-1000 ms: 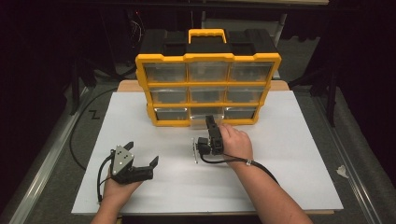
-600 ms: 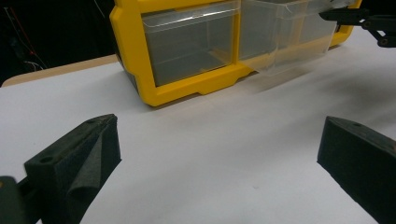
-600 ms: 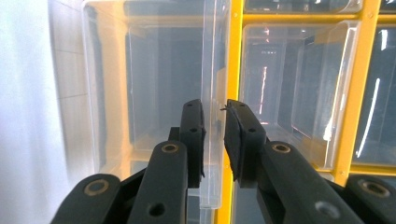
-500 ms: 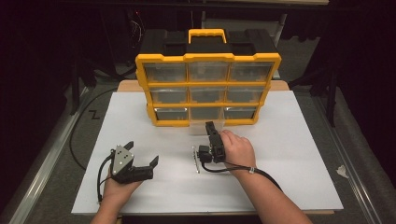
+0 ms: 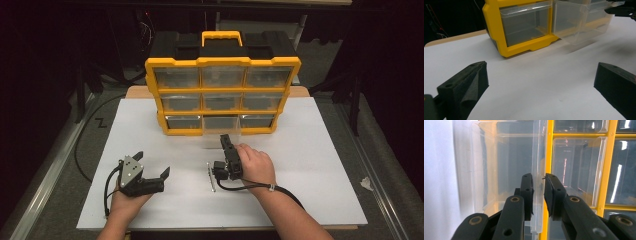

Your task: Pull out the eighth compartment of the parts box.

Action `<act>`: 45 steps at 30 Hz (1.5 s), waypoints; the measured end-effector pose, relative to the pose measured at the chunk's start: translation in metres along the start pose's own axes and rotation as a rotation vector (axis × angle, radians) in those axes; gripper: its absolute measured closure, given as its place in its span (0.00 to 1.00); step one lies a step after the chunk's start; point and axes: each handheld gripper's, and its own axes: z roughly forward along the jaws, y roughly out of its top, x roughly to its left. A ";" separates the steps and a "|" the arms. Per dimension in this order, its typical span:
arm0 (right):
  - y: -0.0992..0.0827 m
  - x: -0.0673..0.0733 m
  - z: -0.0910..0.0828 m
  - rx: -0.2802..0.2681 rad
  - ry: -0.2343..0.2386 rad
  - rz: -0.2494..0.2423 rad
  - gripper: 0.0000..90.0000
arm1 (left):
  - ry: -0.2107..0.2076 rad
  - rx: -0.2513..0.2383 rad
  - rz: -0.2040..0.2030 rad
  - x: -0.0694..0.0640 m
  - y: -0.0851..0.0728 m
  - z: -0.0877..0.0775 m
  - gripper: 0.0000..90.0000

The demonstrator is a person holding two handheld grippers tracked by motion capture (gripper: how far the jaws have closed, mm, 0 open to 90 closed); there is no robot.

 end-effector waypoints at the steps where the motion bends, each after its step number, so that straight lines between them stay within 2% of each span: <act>1: 0.000 0.000 -0.001 -0.001 0.000 0.001 0.88 | 0.000 -0.001 0.001 0.000 0.000 0.000 0.00; 30: 0.002 0.004 -0.010 -0.013 0.002 0.002 0.87 | -0.002 -0.003 0.000 0.000 0.000 0.000 0.00; 33: 0.002 0.004 -0.010 -0.013 0.008 0.005 0.84 | -0.003 -0.003 0.001 0.000 0.000 0.000 0.00; 35: 0.002 0.003 -0.011 -0.013 0.017 0.006 0.77 | -0.003 -0.004 -0.001 0.001 0.000 0.000 0.00; 39: 0.000 0.002 -0.013 -0.009 0.032 0.014 0.74 | -0.005 -0.006 -0.005 0.001 0.000 0.000 0.00; 45: -0.009 -0.006 -0.025 -0.019 0.054 0.034 0.66 | -0.005 -0.005 0.002 -0.001 0.000 -0.001 0.00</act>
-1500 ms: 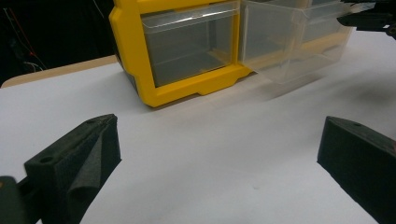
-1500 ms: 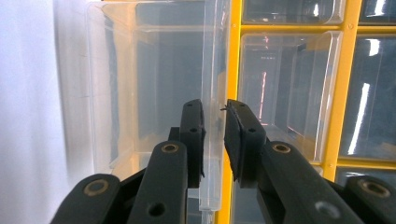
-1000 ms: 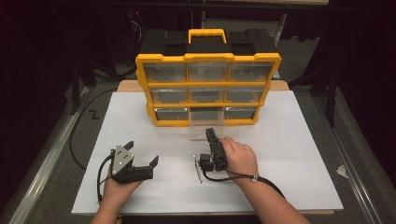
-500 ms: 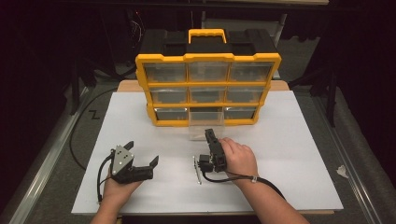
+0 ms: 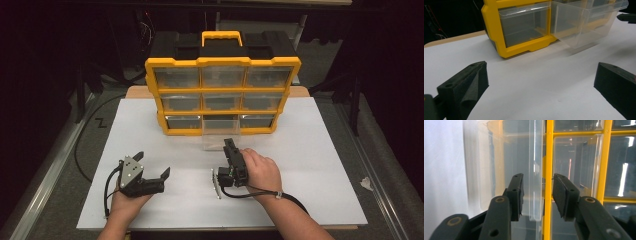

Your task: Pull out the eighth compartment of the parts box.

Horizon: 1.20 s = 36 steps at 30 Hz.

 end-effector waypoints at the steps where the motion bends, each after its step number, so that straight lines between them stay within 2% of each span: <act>1: 0.000 0.000 0.000 0.000 0.000 0.000 0.66 | 0.000 0.000 -0.001 0.000 0.000 0.000 0.00; 10: -0.021 0.003 -0.012 0.026 0.035 0.018 0.59 | 0.007 -0.003 -0.004 -0.001 -0.001 0.000 0.00; 15: -0.032 0.005 -0.014 0.037 0.029 0.025 0.57 | 0.011 -0.006 0.001 -0.001 -0.001 0.000 0.00; 16: -0.035 0.007 -0.015 0.045 0.030 0.039 0.56 | 0.011 -0.008 0.001 -0.001 -0.001 0.000 0.00; 18: -0.042 0.010 -0.016 0.049 0.032 0.028 0.55 | 0.013 -0.011 0.000 0.000 -0.001 0.000 0.00; 22: -0.057 0.018 -0.019 0.069 0.043 0.038 0.54 | 0.013 -0.010 0.002 0.000 -0.001 0.000 0.00; 25: -0.076 0.024 -0.021 0.099 0.058 0.033 0.52 | 0.011 -0.011 0.002 0.000 -0.001 0.000 0.00; 26: -0.076 0.024 -0.021 0.099 0.058 0.033 0.52 | 0.011 -0.011 0.002 0.000 -0.001 0.000 0.00; 31: -0.100 0.022 -0.021 0.125 0.068 0.048 0.50 | 0.029 -0.003 -0.009 0.002 -0.001 0.002 0.00; 32: -0.108 0.020 -0.019 0.141 0.068 0.067 0.49 | 0.031 -0.001 -0.011 0.002 -0.001 0.002 0.00; 36: -0.113 0.018 -0.016 0.161 0.076 0.083 0.47 | 0.037 0.009 -0.012 0.002 -0.002 0.004 0.00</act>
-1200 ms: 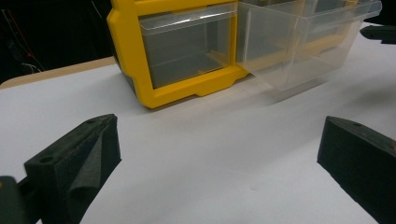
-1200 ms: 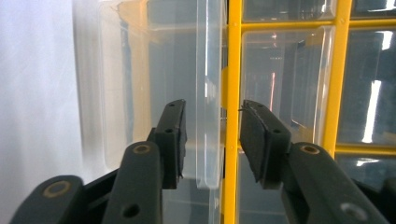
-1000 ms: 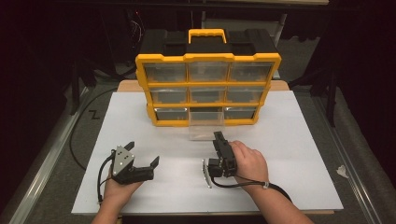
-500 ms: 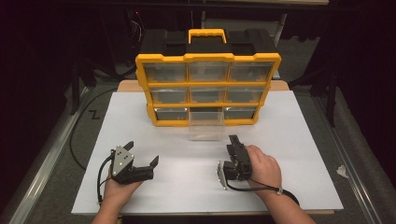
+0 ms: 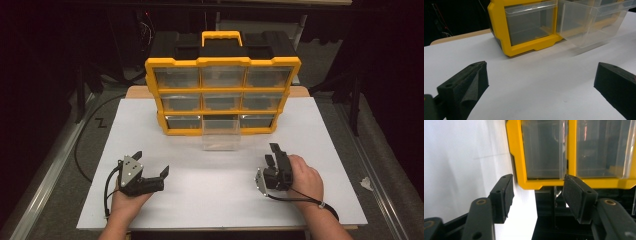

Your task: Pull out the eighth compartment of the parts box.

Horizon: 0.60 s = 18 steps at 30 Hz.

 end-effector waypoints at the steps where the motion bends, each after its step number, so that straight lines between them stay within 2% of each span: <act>1: 0.000 0.000 0.001 -0.002 0.009 0.002 0.46 | 0.000 0.001 0.000 0.000 0.000 0.000 0.00; 5: 0.003 0.002 -0.001 -0.017 0.016 -0.010 0.42 | -0.003 0.001 0.003 -0.002 0.000 0.000 0.00; 8: 0.006 0.004 -0.001 -0.019 0.047 -0.027 0.34 | -0.005 0.003 0.002 -0.002 0.000 -0.001 0.00; 10: 0.008 0.005 -0.002 -0.027 0.049 -0.037 0.28 | -0.005 0.002 0.001 -0.001 -0.001 -0.001 0.00; 18: 0.008 0.007 -0.003 -0.014 0.051 -0.033 0.17 | -0.011 -0.003 -0.005 0.000 -0.001 -0.002 0.00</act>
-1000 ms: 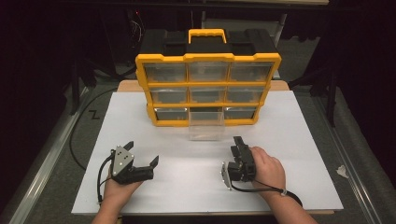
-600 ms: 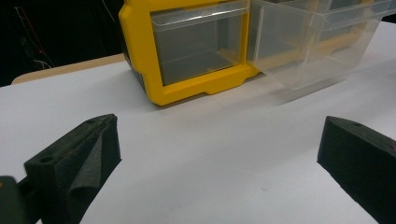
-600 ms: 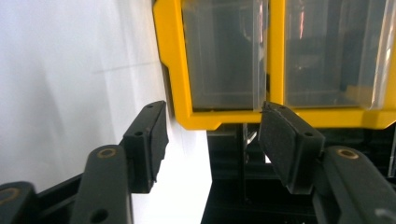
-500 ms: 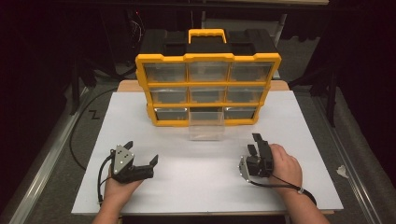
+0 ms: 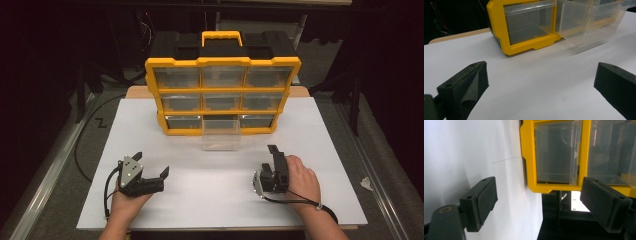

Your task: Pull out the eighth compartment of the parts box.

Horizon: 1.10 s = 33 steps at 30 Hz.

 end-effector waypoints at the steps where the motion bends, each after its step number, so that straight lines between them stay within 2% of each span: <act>1: 0.000 0.000 0.000 0.008 0.005 0.000 0.15 | 0.000 -0.001 0.000 0.000 0.000 0.000 0.00; 9: -0.004 -0.002 0.002 0.016 -0.013 -0.004 0.01 | -0.001 -0.003 0.001 0.000 0.000 0.000 0.00; 10: -0.004 -0.002 0.002 0.017 -0.008 -0.004 0.01 | -0.001 -0.003 0.002 0.000 0.000 0.000 0.00; 13: -0.004 -0.002 0.001 0.013 -0.039 0.003 0.01 | 0.001 0.000 0.000 0.001 0.000 0.000 0.00; 20: -0.005 -0.003 0.000 0.006 -0.056 0.001 0.01 | 0.007 0.003 -0.001 0.001 0.000 0.000 0.00; 25: -0.008 -0.004 -0.001 0.015 -0.039 0.007 0.01 | 0.007 0.006 0.003 -0.001 0.000 0.000 0.00; 29: -0.009 -0.005 0.000 0.019 -0.044 0.022 0.01 | 0.011 0.006 -0.001 0.000 0.000 0.000 0.00; 33: -0.010 -0.005 0.001 0.025 -0.033 0.055 0.01 | 0.018 0.005 -0.006 0.001 0.000 0.001 0.00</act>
